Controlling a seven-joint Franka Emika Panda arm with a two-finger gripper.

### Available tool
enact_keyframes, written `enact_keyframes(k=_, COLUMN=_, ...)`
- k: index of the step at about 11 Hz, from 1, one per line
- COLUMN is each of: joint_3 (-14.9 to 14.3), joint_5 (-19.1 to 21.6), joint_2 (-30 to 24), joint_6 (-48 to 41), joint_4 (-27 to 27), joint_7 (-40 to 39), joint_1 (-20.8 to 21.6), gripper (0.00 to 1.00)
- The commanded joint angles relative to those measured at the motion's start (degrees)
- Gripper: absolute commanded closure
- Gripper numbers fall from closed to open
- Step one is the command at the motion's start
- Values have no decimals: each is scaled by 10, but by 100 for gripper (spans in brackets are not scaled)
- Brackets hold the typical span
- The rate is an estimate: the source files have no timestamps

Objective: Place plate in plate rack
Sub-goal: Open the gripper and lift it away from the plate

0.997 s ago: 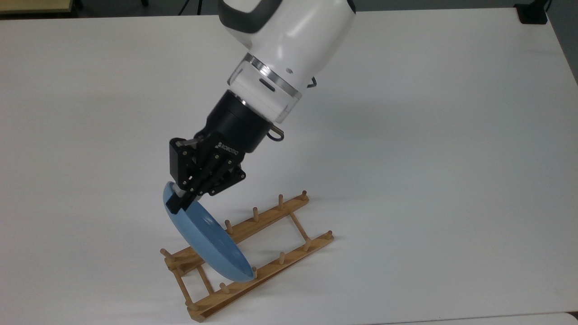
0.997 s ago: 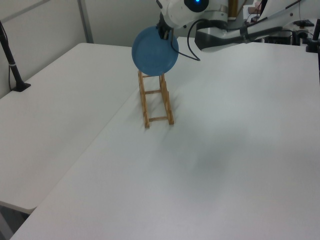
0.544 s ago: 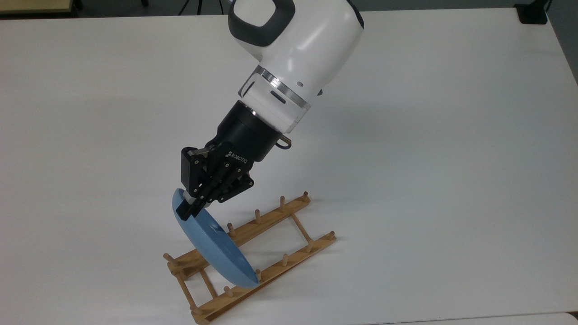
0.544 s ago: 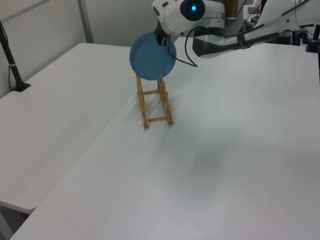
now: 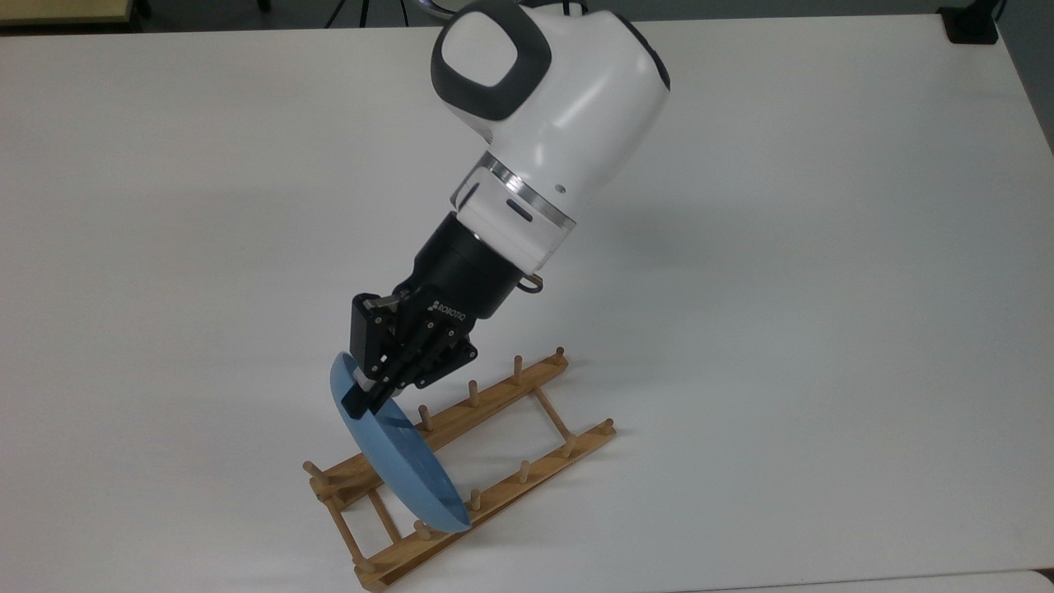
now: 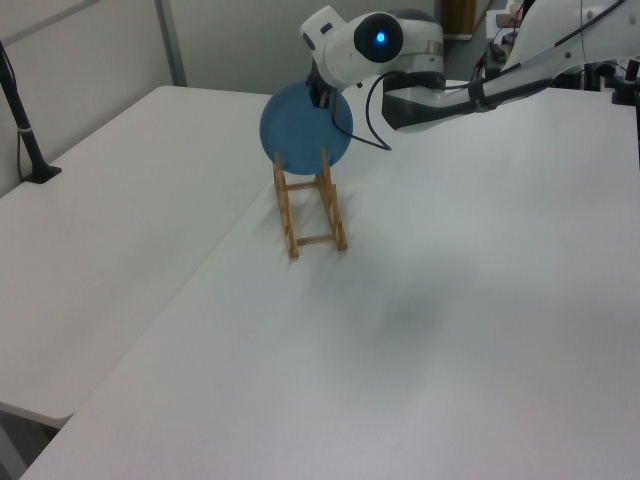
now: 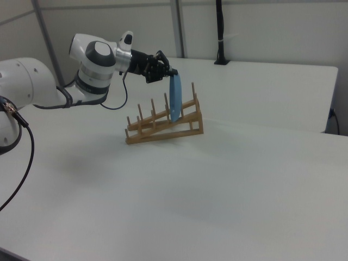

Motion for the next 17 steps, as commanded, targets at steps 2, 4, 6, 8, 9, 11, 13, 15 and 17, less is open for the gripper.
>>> enact_keyframes(k=2, joint_3=-8, joint_5=-17, joint_2=8, joint_6=-17, joint_4=4, joint_7=74, joint_1=10, gripper=15)
enact_keyframes(k=4, joint_3=-7, joint_5=-16, joint_2=3, joint_6=-12, joint_4=5, joint_7=148, joint_1=12, gripper=0)
enact_keyframes(k=6, joint_3=40, joint_5=-10, joint_2=-23, joint_6=-11, joint_4=1, joint_7=227, joint_1=5, gripper=0)
enact_keyframes(k=8, joint_3=130, joint_5=49, joint_2=-79, joint_6=-14, joint_4=-44, joint_7=280, joint_1=-27, gripper=0)
enact_keyframes(k=9, joint_3=143, joint_5=108, joint_2=-99, joint_6=-21, joint_4=-60, joint_7=288, joint_1=-24, gripper=0)
enact_keyframes(k=11, joint_3=168, joint_5=219, joint_2=-151, joint_6=-75, joint_4=-122, joint_7=300, joint_1=-26, gripper=0)
enact_keyframes(k=13, joint_3=196, joint_5=306, joint_2=-221, joint_6=-158, joint_4=-203, joint_7=284, joint_1=-58, gripper=0)
enact_keyframes(k=15, joint_3=212, joint_5=423, joint_2=-293, joint_6=-251, joint_4=-265, joint_7=139, joint_1=-103, gripper=0)
enact_keyframes(k=17, joint_3=212, joint_5=488, joint_2=-343, joint_6=-343, joint_4=-279, joint_7=15, joint_1=-155, gripper=0)
